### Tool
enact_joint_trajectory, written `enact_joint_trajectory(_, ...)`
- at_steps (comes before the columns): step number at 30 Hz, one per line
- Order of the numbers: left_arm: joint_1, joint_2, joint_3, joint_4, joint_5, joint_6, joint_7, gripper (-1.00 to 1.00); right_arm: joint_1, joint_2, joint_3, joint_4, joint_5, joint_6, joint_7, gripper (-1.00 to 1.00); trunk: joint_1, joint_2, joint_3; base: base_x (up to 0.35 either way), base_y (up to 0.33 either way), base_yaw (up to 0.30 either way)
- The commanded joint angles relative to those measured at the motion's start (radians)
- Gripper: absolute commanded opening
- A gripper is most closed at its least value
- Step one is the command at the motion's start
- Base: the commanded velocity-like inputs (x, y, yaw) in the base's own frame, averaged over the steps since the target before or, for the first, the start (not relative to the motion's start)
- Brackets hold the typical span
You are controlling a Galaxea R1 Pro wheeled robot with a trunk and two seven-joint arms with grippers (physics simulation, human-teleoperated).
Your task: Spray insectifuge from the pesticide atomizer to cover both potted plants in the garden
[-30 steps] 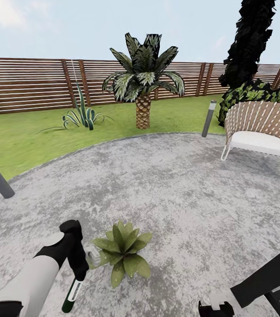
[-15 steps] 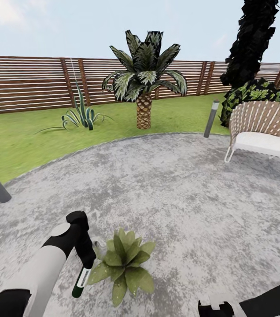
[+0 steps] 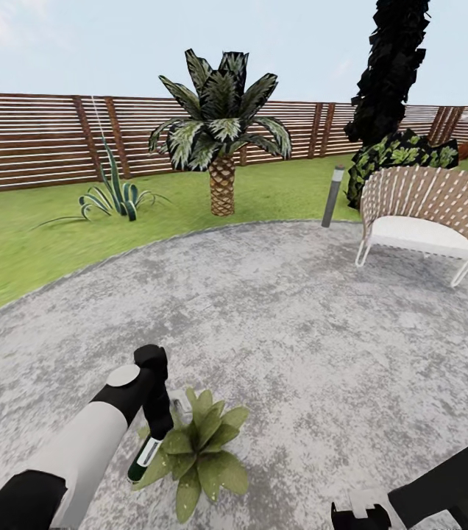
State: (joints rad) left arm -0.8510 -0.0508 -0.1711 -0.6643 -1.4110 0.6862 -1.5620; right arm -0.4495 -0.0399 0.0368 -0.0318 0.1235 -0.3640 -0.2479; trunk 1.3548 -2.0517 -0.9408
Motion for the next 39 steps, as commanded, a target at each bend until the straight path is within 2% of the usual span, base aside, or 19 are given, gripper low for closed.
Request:
enact_joint_trajectory(1,-0.009,-0.003,-0.005,0.0,-0.007,0.008,-0.009,-1.0,0.0,0.0,0.003,0.001,0.01,0.0,-0.009,1.0,0.0,0.0,-0.001,0.0,0.0,-0.016)
enact_joint_trajectory(4,-0.017,-0.003,-0.01,0.0,-0.008,0.003,-0.009,-1.0,-0.001,0.0,0.003,0.001,0.01,0.0,-0.01,1.0,0.0,0.0,-0.001,0.0,0.0,-0.004)
enact_joint_trajectory(9,-0.007,0.015,-0.012,0.012,-0.007,-0.012,-0.009,-1.0,-0.001,0.0,0.003,0.001,0.01,0.0,-0.01,1.0,0.0,0.0,-0.001,0.0,0.0,0.0)
enact_joint_trajectory(12,-0.003,0.008,-0.013,0.013,-0.008,-0.037,-0.009,-1.0,-0.001,0.0,0.003,0.001,0.011,0.0,-0.01,1.0,0.0,0.0,-0.001,0.0,0.0,0.0)
enact_joint_trajectory(14,-0.002,-0.005,-0.018,0.014,-0.007,-0.039,-0.009,-1.0,-0.001,0.0,0.003,0.001,0.011,0.0,-0.01,1.0,0.0,0.0,-0.001,0.0,0.0,0.0)
enact_joint_trajectory(17,-0.005,-0.047,-0.04,0.013,-0.007,-0.035,-0.009,-1.0,-0.001,0.0,0.003,0.001,0.011,0.0,-0.01,1.0,0.0,0.0,-0.001,0.0,0.0,0.0)
enact_joint_trajectory(20,-0.009,-0.074,-0.044,0.012,-0.008,-0.034,-0.009,-1.0,-0.001,0.0,0.003,0.001,0.011,-0.001,-0.01,1.0,0.0,0.0,-0.001,0.0,0.0,0.0)
enact_joint_trajectory(22,-0.005,-0.062,-0.037,0.014,-0.007,-0.02,-0.009,-1.0,-0.001,0.0,0.003,0.001,0.011,0.0,-0.01,1.0,0.0,0.0,-0.001,0.0,0.0,0.0)
enact_joint_trajectory(25,-0.003,-0.06,-0.037,0.014,-0.007,0.011,-0.009,-1.0,0.0,0.0,0.003,0.001,0.011,-0.001,-0.01,1.0,0.0,0.0,-0.001,0.0,0.0,0.0)
enact_joint_trajectory(29,-0.002,-0.057,-0.036,0.013,-0.008,0.02,-0.009,-1.0,-0.001,0.001,0.004,0.002,0.012,0.0,-0.01,1.0,0.0,0.0,-0.001,0.0,0.0,0.0)
enact_joint_trajectory(34,-0.002,-0.035,-0.031,0.012,-0.004,0.023,-0.009,-1.0,0.0,0.002,0.003,-0.001,0.01,0.0,-0.01,1.0,0.0,0.0,-0.002,0.0,0.0,0.017)
enact_joint_trajectory(39,-0.011,-0.033,-0.032,0.005,-0.005,0.044,-0.009,-1.0,0.0,0.006,0.003,-0.002,0.01,0.0,-0.01,1.0,0.0,0.0,-0.008,0.0,0.0,0.145)
